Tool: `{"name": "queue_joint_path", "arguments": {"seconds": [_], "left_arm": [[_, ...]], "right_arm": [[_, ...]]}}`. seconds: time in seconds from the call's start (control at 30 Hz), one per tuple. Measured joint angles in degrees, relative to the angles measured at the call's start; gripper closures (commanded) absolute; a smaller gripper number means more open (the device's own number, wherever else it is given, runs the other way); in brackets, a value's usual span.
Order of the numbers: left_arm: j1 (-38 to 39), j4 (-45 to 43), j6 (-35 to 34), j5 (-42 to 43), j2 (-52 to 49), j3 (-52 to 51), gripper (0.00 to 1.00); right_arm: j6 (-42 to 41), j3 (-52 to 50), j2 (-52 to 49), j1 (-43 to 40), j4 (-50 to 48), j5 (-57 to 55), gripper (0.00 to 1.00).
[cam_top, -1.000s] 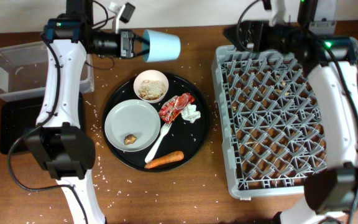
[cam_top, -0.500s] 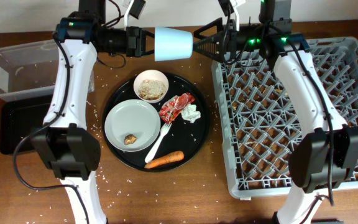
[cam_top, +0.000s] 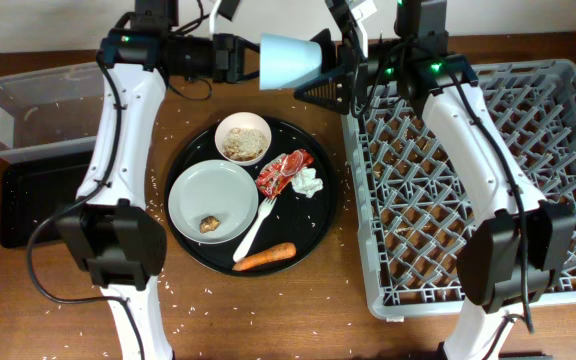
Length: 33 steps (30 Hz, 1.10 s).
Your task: Sort waste into correct bins and load items into the dishwasher rack
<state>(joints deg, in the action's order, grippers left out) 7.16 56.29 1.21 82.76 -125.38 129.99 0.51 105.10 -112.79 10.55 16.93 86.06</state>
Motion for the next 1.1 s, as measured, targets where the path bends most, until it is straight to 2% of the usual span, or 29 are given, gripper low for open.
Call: {"name": "queue_joint_path", "arguments": {"seconds": [0.17, 0.3, 0.4, 0.43, 0.5, 0.57, 0.6, 0.67, 0.77, 0.83, 0.93, 1.0, 1.1], "left_arm": [[3.5, 0.0, -0.4, 0.4, 0.0, 0.0, 1.0], [3.5, 0.0, -0.9, -0.9, 0.0, 0.0, 1.0], [3.5, -0.2, -1.2, -2.0, -0.2, 0.0, 1.0], [3.5, -0.2, -1.2, -2.1, -0.3, 0.0, 1.0], [3.4, -0.3, -1.0, -2.3, -0.3, 0.0, 0.99], [3.4, -0.6, 0.1, -3.2, -0.3, 0.0, 0.66], [3.5, -0.4, -0.2, -3.0, -0.3, 0.0, 0.57], [3.4, -0.1, -0.6, -1.8, -0.3, 0.0, 0.46], [3.2, -0.3, -1.0, -1.5, -0.3, 0.0, 0.46], [1.4, -0.4, -1.0, -1.2, -0.3, 0.0, 0.43], [-2.7, -0.4, -1.0, -3.3, -0.3, 0.0, 0.42], [-5.0, -0.2, -1.0, -11.1, -0.3, 0.0, 0.42], [-5.8, 0.7, -1.0, -24.6, -0.3, 0.0, 0.42]], "right_arm": [[0.4, 0.0, 0.0, -0.4, -1.2, -0.4, 0.13], [0.8, 0.0, 0.0, -1.7, -1.1, 0.4, 0.25], [0.9, 0.0, 0.0, -2.6, -1.2, 1.1, 0.39], [0.6, 0.0, 0.0, -2.6, -1.2, 1.0, 0.48], [-0.4, 0.0, 0.0, -2.8, -0.8, 0.6, 0.54], [-1.7, 0.0, 0.0, -3.0, -0.8, 0.2, 0.55], [-1.3, 0.0, 0.0, -3.1, -1.0, 0.3, 0.55], [-0.5, 0.0, 0.0, -3.6, -1.2, -0.2, 0.55], [-1.4, 0.0, 0.0, -6.4, -1.1, -0.3, 0.54], [-4.6, 0.0, 0.0, -10.9, 0.7, -3.9, 0.54], [-6.5, 0.2, 0.0, -16.3, 14.2, -17.4, 0.54], [-6.1, 0.0, 0.0, -16.2, 24.8, -31.2, 0.55], [-6.1, 0.0, 0.8, -15.4, 35.3, -47.1, 0.54]]}}
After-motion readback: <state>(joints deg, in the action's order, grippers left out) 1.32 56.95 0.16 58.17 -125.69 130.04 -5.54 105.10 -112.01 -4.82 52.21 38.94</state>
